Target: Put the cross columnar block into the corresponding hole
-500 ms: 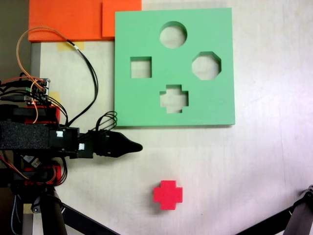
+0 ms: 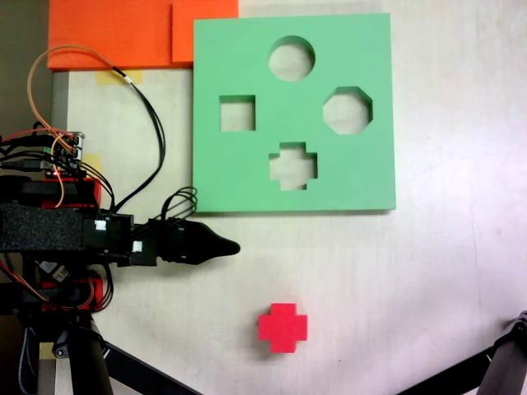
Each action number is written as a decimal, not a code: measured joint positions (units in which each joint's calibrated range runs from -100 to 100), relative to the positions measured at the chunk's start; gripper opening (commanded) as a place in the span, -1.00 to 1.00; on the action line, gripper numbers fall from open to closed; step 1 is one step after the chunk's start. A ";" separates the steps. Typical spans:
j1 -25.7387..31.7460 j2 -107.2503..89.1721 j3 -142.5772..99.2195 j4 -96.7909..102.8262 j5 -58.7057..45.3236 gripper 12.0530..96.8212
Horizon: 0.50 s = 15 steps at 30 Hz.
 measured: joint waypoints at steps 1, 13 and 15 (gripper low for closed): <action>0.00 0.00 0.00 0.10 0.00 -0.12; -2.20 0.00 0.00 0.00 3.42 -0.11; -5.03 0.00 0.00 0.00 7.52 -0.12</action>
